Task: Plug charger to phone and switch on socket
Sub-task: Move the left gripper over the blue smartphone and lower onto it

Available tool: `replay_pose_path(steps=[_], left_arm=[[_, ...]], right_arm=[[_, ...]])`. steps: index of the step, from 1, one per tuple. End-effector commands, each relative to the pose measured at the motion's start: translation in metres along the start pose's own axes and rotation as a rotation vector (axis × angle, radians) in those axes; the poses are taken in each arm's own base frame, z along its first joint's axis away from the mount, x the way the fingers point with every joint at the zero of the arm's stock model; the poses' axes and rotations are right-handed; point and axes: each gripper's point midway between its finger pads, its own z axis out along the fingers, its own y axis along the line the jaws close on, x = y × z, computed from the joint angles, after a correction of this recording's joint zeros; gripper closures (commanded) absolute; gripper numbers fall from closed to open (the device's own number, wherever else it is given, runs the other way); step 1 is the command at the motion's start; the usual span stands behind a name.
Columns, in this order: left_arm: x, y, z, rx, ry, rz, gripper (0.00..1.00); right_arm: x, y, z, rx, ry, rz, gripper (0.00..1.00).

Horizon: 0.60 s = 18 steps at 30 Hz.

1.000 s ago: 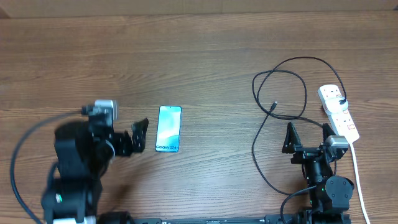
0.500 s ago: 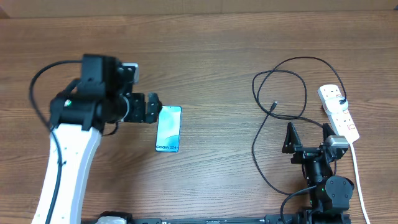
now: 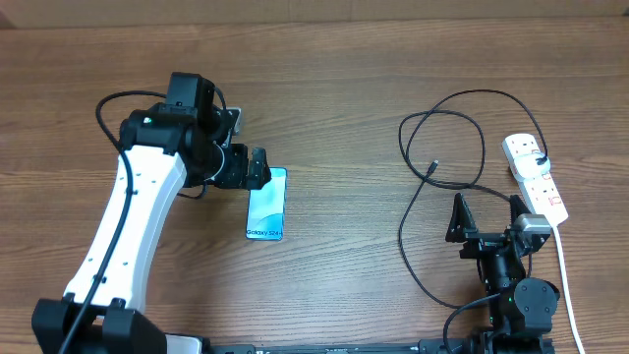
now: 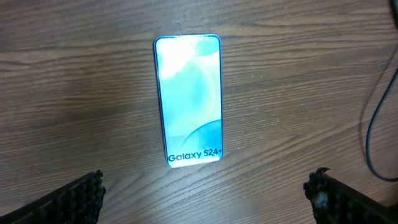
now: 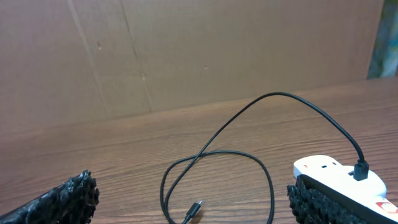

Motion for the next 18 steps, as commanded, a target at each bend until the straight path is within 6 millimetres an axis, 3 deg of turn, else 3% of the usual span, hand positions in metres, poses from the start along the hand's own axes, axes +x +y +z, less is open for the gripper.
replay_pose_path(steps=[1,6,11,18], left_arm=[[-0.006,-0.005,0.003,0.021,0.009,-0.006,0.01],[-0.007,-0.001,0.012,0.003,0.032,-0.029,0.01],[-0.008,0.024,0.019,-0.155,0.036,-0.114,0.0],[-0.009,0.013,0.034,-0.161,0.057,-0.075,0.0]], right_arm=[[0.003,0.001,0.0,-0.006,0.003,-0.015,0.0],[0.003,0.001,0.0,-0.006,0.004,-0.015,0.0],[0.003,0.001,0.0,-0.006,0.004,-0.015,0.0],[0.003,0.001,0.0,-0.006,0.003,-0.015,0.0]])
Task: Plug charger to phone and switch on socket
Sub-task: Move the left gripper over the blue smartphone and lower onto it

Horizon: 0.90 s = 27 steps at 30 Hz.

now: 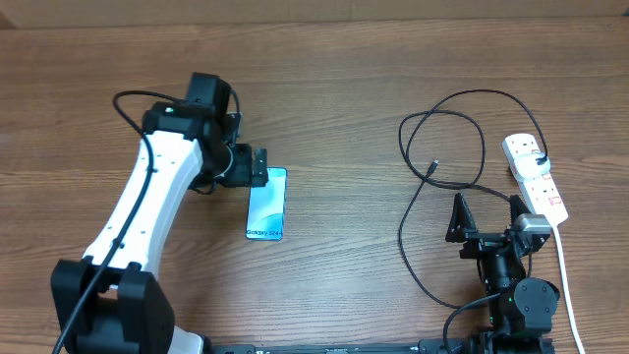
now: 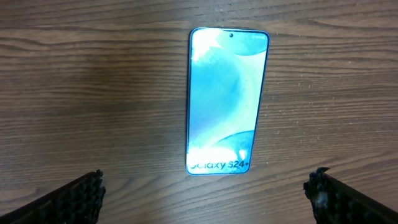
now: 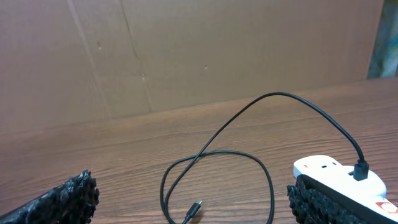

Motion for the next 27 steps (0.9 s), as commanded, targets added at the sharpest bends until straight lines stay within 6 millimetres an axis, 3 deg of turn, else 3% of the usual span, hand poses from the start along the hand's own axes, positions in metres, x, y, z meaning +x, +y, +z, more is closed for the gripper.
replay_pose_path(steps=[1,9,22,27], left_arm=[[-0.007,-0.006,0.002,-0.027,-0.013,0.007,0.01],[-0.006,-0.017,0.023,-0.035,0.031,-0.012,0.01],[0.005,-0.02,0.067,-0.094,0.149,-0.025,0.0],[0.011,-0.019,0.075,-0.102,0.177,-0.024,0.0]], right_arm=[[0.003,0.001,0.0,-0.006,0.003,-0.015,0.0],[0.003,0.001,0.0,-0.006,0.003,-0.015,0.0],[0.003,0.001,0.0,-0.006,0.003,-0.015,0.0],[0.003,0.001,0.0,-0.006,0.003,-0.015,0.0]])
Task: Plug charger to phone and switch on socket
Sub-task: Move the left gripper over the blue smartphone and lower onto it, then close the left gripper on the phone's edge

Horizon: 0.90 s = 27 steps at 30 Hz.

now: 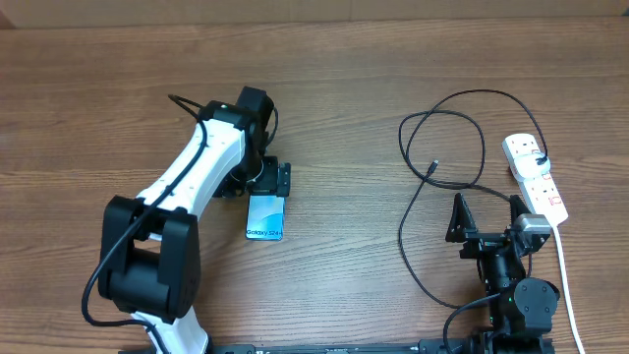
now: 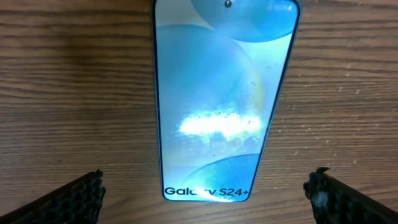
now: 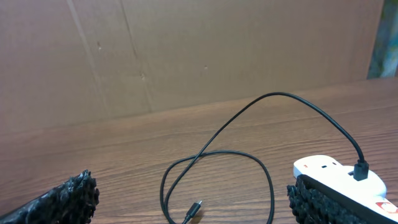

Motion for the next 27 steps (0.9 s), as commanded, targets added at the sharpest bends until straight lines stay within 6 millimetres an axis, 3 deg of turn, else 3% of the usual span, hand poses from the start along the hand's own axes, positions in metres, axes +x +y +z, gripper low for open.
replay_pose_path(steps=[1,18,27], left_arm=[[-0.001,-0.001,0.004,-0.016,0.004,-0.005,0.01],[0.0,0.0,0.029,-0.009,-0.019,0.011,0.01],[-0.001,-0.009,0.031,-0.007,-0.035,0.044,0.0]], right_arm=[[0.004,0.001,0.0,-0.006,0.004,-0.015,0.0],[0.004,0.001,0.0,-0.006,0.004,-0.015,0.0],[0.003,0.001,0.0,-0.006,0.004,-0.015,0.0]])
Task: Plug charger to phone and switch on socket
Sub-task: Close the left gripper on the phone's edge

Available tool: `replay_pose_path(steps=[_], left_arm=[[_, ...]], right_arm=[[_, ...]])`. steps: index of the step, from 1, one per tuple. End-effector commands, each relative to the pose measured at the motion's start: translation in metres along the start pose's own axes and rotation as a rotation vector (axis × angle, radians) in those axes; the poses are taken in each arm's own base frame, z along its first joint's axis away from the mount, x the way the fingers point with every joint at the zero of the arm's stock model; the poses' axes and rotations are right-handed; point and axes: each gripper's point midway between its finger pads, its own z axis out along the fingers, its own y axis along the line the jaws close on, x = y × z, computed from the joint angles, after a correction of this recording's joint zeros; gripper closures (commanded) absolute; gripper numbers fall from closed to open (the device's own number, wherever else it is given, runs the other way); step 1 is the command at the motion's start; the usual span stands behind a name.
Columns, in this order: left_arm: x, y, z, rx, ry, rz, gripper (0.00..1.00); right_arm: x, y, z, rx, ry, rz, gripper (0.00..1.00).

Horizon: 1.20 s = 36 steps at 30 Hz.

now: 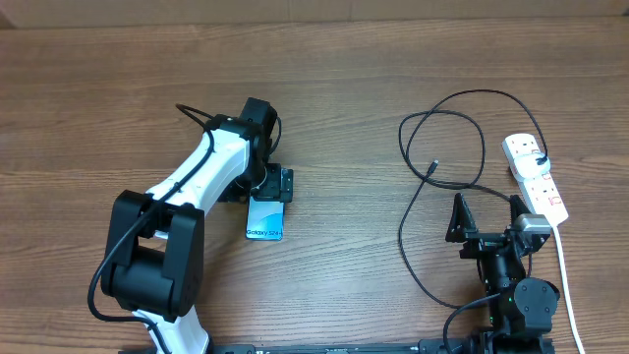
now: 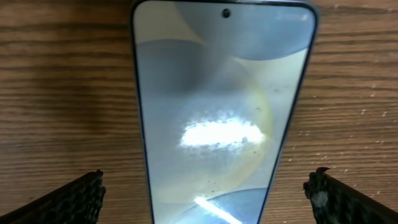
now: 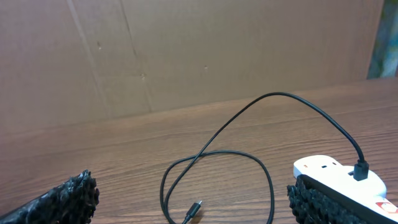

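A blue Galaxy phone (image 1: pixel 265 217) lies face up on the wooden table (image 1: pixel 344 88). My left gripper (image 1: pixel 269 183) hangs open right over its top end; in the left wrist view the phone (image 2: pixel 221 112) fills the space between the two fingertips (image 2: pixel 68 199). The black charger cable (image 1: pixel 444 138) loops at the right, its free plug (image 1: pixel 433 166) lying loose on the wood; the same plug (image 3: pixel 194 208) shows in the right wrist view. The white socket strip (image 1: pixel 536 177) lies at the right edge with the cable's other end in it. My right gripper (image 1: pixel 488 216) rests open near the front edge.
The strip's white lead (image 1: pixel 564 275) runs to the front edge beside the right arm. A brown cardboard wall (image 3: pixel 186 50) stands behind the table in the right wrist view.
My left gripper has come lower and closer over the phone, which now looks larger between the fingers. The right arm, cable and socket strip are unchanged.
My left gripper began open to the left of the phone's top end. It then stood nearer, then over the top end, and now sits low over the phone. The phone has stayed in place, and the right arm has kept still throughout.
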Motion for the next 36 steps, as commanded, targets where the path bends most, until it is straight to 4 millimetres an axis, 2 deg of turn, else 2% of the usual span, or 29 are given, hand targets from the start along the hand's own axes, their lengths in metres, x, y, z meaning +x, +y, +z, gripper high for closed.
replay_pose_path(steps=[1,13,22,36], left_arm=[[0.002,-0.003,0.004,-0.015,0.004,0.023,0.0],[0.0,0.004,0.005,-0.079,-0.018,0.025,0.0],[0.003,0.006,0.019,-0.076,-0.03,0.024,0.0],[0.003,0.0,0.022,-0.043,-0.034,0.025,0.0]], right_arm=[[0.003,0.001,0.0,-0.006,0.003,-0.015,0.0],[0.003,0.001,0.0,-0.006,0.003,-0.015,0.0],[0.003,0.001,0.0,-0.006,0.003,-0.015,0.0],[0.003,0.001,0.0,-0.006,0.003,-0.015,0.0]])
